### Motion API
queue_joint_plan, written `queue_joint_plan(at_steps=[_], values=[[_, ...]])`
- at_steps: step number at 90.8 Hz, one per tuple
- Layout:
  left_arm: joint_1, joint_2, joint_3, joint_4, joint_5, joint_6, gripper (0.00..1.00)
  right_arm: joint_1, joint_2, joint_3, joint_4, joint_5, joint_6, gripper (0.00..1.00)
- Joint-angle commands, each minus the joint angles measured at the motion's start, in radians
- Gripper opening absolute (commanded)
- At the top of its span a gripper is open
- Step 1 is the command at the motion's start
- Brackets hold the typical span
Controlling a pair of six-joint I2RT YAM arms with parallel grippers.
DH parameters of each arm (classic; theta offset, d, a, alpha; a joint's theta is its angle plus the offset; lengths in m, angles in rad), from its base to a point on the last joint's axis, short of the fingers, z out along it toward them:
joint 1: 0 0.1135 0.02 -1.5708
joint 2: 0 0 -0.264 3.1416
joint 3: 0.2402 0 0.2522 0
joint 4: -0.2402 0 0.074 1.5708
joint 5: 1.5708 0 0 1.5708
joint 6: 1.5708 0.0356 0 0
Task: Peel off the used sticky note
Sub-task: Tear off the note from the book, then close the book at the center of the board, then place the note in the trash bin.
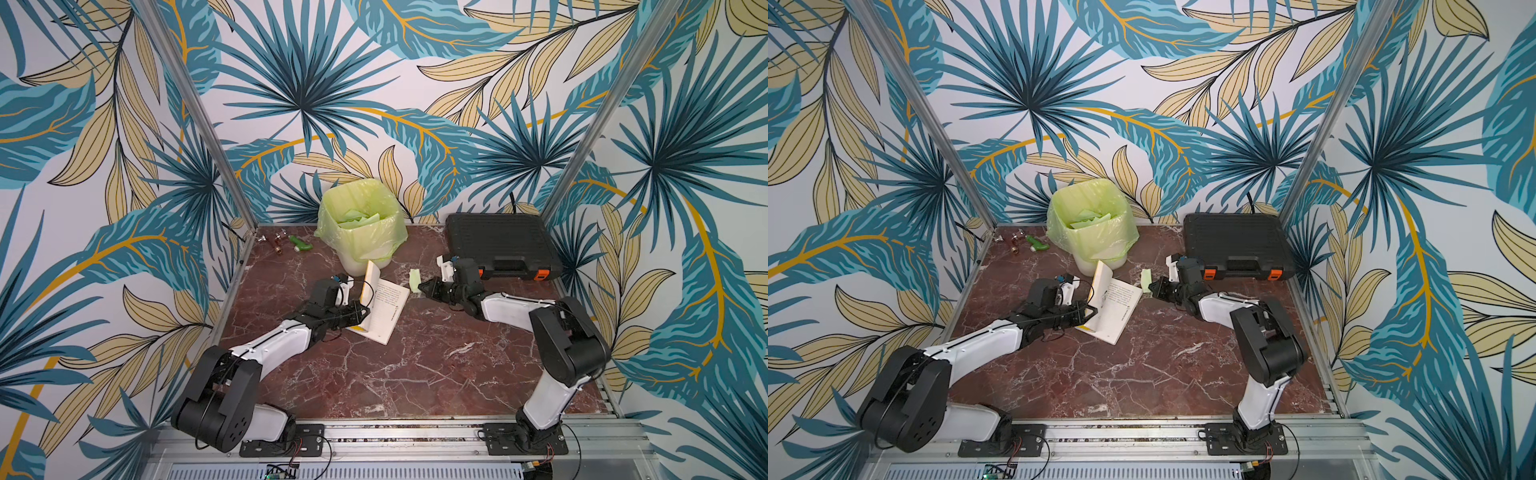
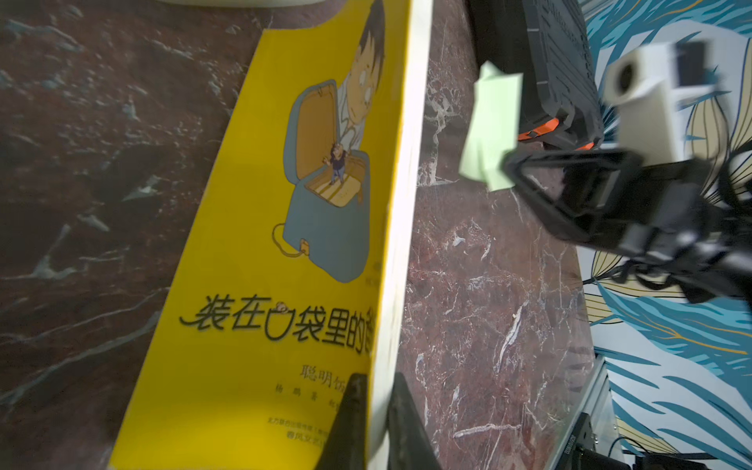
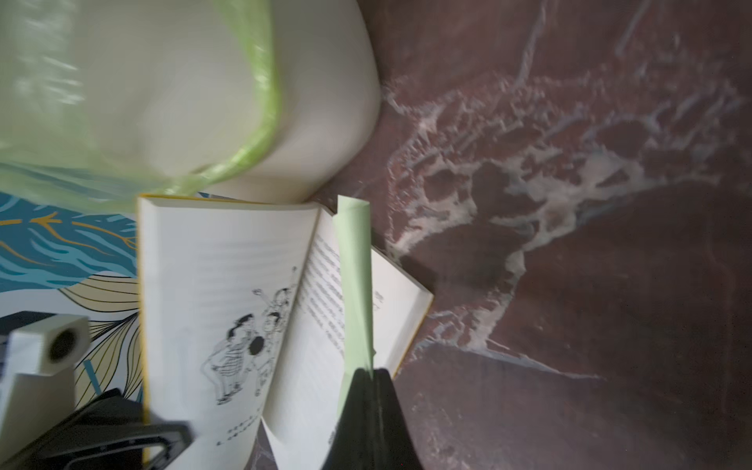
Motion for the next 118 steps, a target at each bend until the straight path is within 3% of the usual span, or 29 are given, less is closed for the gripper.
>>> queue_joint_plan(at_steps=[1,23,52,76,90,101,112,118], values=[[-0.04,0.022,0.029,-0.104,-0.06,0.042,0.0,0.0,-0.126,0.086,-0.058,0.036,-0.11,0.0],[-0.154,0.135,0.09,-0.072,-0.06,0.022,0.0,0.016,-0.096,0.387,-0.228,0.023,-0.228,0.0],[-0.236,0.237,0.124,0.032,-0.058,-0.069,0.0,0.117,0.26,0.958,-0.491,0.109,-0.377,0.0],[-0.306,0.293,0.146,0.09,-0.054,-0.124,0.0,0.142,0.494,1.35,-0.701,0.126,-0.412,0.05],[-0.309,0.269,0.143,0.089,-0.08,-0.124,0.0,0.144,0.496,1.378,-0.717,0.128,-0.414,0.21],[-0.309,0.24,0.154,0.07,-0.1,-0.11,0.08,0.142,0.46,1.371,-0.721,0.121,-0.429,0.38],[-0.308,0.196,0.161,0.05,-0.139,-0.098,0.14,0.134,0.377,1.32,-0.721,0.139,-0.444,0.44],[-0.308,0.172,0.162,0.045,-0.158,-0.099,0.24,0.125,0.309,1.255,-0.712,0.161,-0.446,0.49]])
